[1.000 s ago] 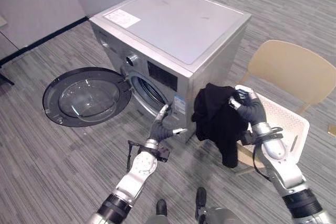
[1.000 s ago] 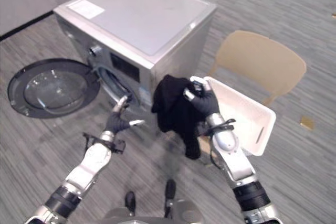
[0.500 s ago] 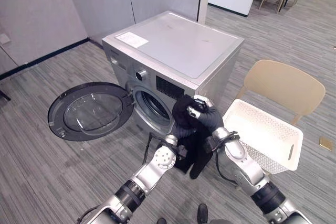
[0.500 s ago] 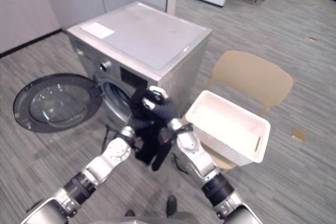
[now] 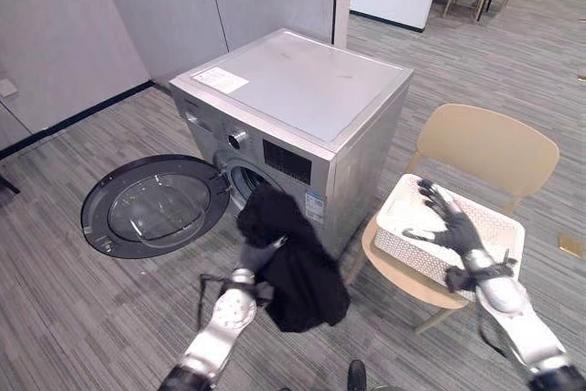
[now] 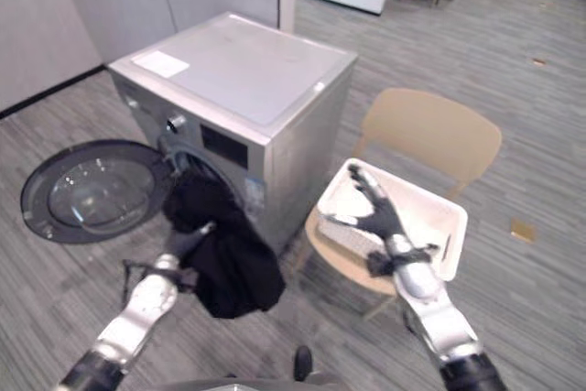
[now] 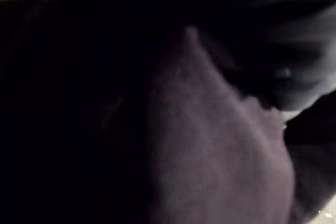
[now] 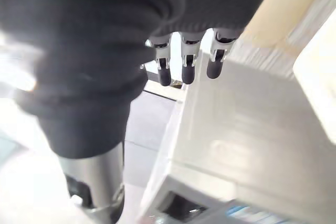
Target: Grab the laundry basket,head to the washer,open it,put in the laundry and shut it.
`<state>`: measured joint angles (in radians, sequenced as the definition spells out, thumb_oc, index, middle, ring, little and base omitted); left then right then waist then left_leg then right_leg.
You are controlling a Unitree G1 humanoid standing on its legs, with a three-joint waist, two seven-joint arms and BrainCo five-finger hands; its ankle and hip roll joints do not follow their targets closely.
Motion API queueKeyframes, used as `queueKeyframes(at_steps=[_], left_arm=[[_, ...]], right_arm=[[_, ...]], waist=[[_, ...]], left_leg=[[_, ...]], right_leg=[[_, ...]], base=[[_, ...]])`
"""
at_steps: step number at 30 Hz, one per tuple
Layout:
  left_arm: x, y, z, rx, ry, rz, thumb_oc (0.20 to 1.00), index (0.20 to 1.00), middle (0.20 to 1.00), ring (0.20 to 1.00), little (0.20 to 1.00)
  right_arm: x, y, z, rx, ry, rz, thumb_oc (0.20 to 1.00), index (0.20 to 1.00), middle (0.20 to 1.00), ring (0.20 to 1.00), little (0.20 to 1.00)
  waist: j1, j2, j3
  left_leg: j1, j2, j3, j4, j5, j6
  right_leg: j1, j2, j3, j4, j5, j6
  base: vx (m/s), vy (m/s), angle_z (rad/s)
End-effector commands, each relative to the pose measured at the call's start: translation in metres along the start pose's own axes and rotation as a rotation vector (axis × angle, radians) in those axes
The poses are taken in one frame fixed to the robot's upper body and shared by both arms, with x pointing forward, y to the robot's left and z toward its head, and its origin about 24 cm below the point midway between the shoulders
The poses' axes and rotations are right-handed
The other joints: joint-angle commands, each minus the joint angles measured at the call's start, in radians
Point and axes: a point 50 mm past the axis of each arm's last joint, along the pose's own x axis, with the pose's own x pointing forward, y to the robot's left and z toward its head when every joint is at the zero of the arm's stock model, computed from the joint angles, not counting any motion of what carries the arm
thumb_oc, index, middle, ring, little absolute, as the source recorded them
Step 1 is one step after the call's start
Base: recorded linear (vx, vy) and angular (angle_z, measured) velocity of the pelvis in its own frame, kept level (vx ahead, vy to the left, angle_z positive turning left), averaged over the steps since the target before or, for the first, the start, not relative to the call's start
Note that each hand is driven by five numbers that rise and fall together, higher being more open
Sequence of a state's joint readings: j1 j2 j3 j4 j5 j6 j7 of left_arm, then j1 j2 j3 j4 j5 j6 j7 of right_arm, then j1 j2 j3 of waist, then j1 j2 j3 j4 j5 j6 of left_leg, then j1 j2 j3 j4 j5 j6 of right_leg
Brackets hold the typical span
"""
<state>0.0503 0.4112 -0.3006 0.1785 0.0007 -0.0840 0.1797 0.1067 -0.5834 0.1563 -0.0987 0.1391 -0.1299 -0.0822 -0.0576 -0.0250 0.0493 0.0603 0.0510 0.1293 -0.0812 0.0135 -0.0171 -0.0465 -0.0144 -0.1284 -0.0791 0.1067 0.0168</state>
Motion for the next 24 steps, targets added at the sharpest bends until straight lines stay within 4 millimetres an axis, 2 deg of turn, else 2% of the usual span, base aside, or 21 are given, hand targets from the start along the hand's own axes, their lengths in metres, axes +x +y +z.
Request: queueKeyframes(at_steps=[1, 2, 3, 4, 5, 6, 8, 9, 16, 19, 21, 22, 23, 24], left_arm=[[0.009, 0.016, 0.009, -0.021, -0.07, 0.027, 0.2, 0.2, 0.2, 0.2, 0.2], [-0.003, 0.026, -0.013, -0.018, 0.017, 0.052, 0.2, 0.2, 0.2, 0.2, 0.2], [-0.003, 0.026, -0.013, -0.018, 0.018, 0.052, 0.2, 0.2, 0.2, 0.2, 0.2], [-0.009, 0.03, -0.026, -0.012, 0.072, 0.066, 0.2, 0.2, 0.2, 0.2, 0.2], [-0.01, 0.03, -0.026, -0.011, 0.073, 0.066, 0.2, 0.2, 0.2, 0.2, 0.2], [-0.021, 0.036, -0.045, -0.011, 0.158, 0.081, 0.2, 0.2, 0.2, 0.2, 0.2], [-0.032, 0.041, -0.061, -0.003, 0.232, 0.093, 0.2, 0.2, 0.2, 0.2, 0.2], [-0.044, 0.044, -0.078, -0.006, 0.315, 0.115, 0.2, 0.2, 0.2, 0.2, 0.2], [-0.057, 0.046, -0.092, -0.045, 0.392, 0.17, 0.2, 0.2, 0.2, 0.2, 0.2], [-0.053, 0.046, -0.092, -0.061, 0.391, 0.191, 0.2, 0.2, 0.2, 0.2, 0.2], [-0.047, 0.047, -0.087, -0.074, 0.367, 0.203, 0.2, 0.2, 0.2, 0.2, 0.2], [-0.043, 0.048, -0.083, -0.076, 0.351, 0.209, 0.2, 0.2, 0.2, 0.2, 0.2], [-0.04, 0.047, -0.081, -0.082, 0.34, 0.208, 0.2, 0.2, 0.2, 0.2, 0.2], [-0.04, 0.048, -0.08, -0.082, 0.337, 0.212, 0.2, 0.2, 0.2, 0.2, 0.2]], right_arm=[[-0.001, 0.0, 0.0, -0.103, -0.029, 0.01, 1.0, 1.0, 1.0, 1.0, 1.0], [-0.017, -0.007, -0.026, -0.167, 0.098, 0.006, 1.0, 1.0, 1.0, 1.0, 1.0], [-0.017, -0.007, -0.026, -0.167, 0.099, 0.007, 1.0, 1.0, 1.0, 1.0, 1.0], [-0.025, -0.008, -0.042, -0.188, 0.177, 0.009, 1.0, 1.0, 1.0, 1.0, 1.0], [-0.025, -0.007, -0.043, -0.188, 0.177, 0.009, 1.0, 1.0, 1.0, 1.0, 1.0], [-0.039, -0.007, -0.07, -0.229, 0.31, 0.018, 1.0, 1.0, 1.0, 1.0, 1.0], [-0.049, -0.006, -0.089, -0.255, 0.403, 0.026, 1.0, 1.0, 1.0, 1.0, 1.0], [-0.06, 0.002, -0.111, -0.252, 0.516, 0.045, 1.0, 1.0, 1.0, 1.0, 1.0], [-0.063, 0.014, -0.124, -0.227, 0.583, 0.063, 1.0, 1.0, 1.0, 1.0, 1.0], [-0.056, 0.017, -0.122, -0.221, 0.566, 0.055, 1.0, 1.0, 1.0, 1.0, 1.0], [-0.051, 0.018, -0.121, -0.207, 0.556, 0.031, 1.0, 1.0, 1.0, 1.0, 1.0], [-0.049, 0.018, -0.12, -0.198, 0.555, 0.016, 1.0, 1.0, 1.0, 1.0, 1.0], [-0.05, 0.018, -0.122, -0.195, 0.566, 0.006, 1.0, 1.0, 1.0, 1.0, 1.0], [-0.053, 0.019, -0.125, -0.206, 0.583, 0.002, 1.0, 1.0, 1.0, 1.0, 1.0]], waist=[[-0.014, -0.028, -0.032], [-0.014, -0.025, -0.03], [-0.014, -0.025, -0.03], [-0.014, -0.023, -0.027], [-0.014, -0.023, -0.028], [-0.012, -0.02, -0.022], [-0.009, -0.017, -0.017], [-0.002, -0.015, -0.009], [0.018, -0.016, 0.02], [0.033, -0.022, 0.047], [0.05, -0.03, 0.079], [0.051, -0.035, 0.098], [0.048, -0.036, 0.102], [0.044, -0.036, 0.104]], left_leg=[[-0.04, -0.02, -0.014, -0.006, -0.027, -0.021], [-0.039, -0.02, -0.013, -0.006, -0.026, -0.021], [-0.039, -0.02, -0.013, -0.006, -0.026, -0.021], [-0.039, -0.02, -0.013, -0.006, -0.025, -0.019], [-0.038, -0.02, -0.013, -0.006, -0.025, -0.019], [-0.038, -0.021, -0.01, -0.006, -0.024, -0.017], [-0.037, -0.021, -0.009, -0.006, -0.023, -0.015], [-0.034, -0.022, -0.012, -0.006, -0.023, -0.012], [-0.038, -0.022, -0.022, 0.01, -0.018, -0.01], [-0.074, -0.022, -0.034, 0.054, -0.022, -0.013], [-0.141, -0.027, -0.048, 0.121, -0.022, -0.021], [-0.186, -0.021, -0.025, 0.169, -0.023, -0.028], [-0.22, -0.003, 0.029, 0.19, -0.015, -0.031], [-0.223, 0.028, 0.111, 0.194, -0.012, -0.035]], right_leg=[[0.071, -0.016, 0.053, 0.091, -0.2, 0.089], [0.071, -0.017, 0.054, 0.09, -0.199, 0.089], [0.072, -0.017, 0.054, 0.09, -0.199, 0.089], [0.072, -0.017, 0.055, 0.09, -0.198, 0.089], [0.072, -0.017, 0.055, 0.089, -0.198, 0.089], [0.072, -0.017, 0.057, 0.089, -0.198, 0.088], [0.073, -0.017, 0.059, 0.09, -0.198, 0.088], [0.075, -0.017, 0.06, 0.095, -0.202, 0.086], [0.066, -0.014, 0.047, 0.141, -0.224, 0.077], [0.057, -0.018, 0.022, 0.158, -0.239, 0.069], [0.045, -0.033, -0.013, 0.162, -0.242, 0.062], [0.043, -0.048, -0.05, 0.158, -0.247, 0.059], [0.037, -0.059, -0.084, 0.15, -0.245, 0.058], [0.041, -0.069, -0.12, 0.141, -0.243, 0.06]], base=[[0.0, 0.0, 0.0], [0.0, 0.0, 0.0], [0.0, 0.0, 0.0], [0.0, 0.0, 0.0], [0.0, 0.0, 0.0], [-0.01, 0.002, -0.03], [-0.01, -0.002, -0.12], [-0.01, -0.007, -0.13], [-0.02, -0.011, 0.0], [-0.09, -0.03, 0.14], [-0.19, -0.039, 0.37], [-0.22, -0.028, 1.16], [-0.15, 0.005, 1.52], [0.01, 0.061, 1.74]])
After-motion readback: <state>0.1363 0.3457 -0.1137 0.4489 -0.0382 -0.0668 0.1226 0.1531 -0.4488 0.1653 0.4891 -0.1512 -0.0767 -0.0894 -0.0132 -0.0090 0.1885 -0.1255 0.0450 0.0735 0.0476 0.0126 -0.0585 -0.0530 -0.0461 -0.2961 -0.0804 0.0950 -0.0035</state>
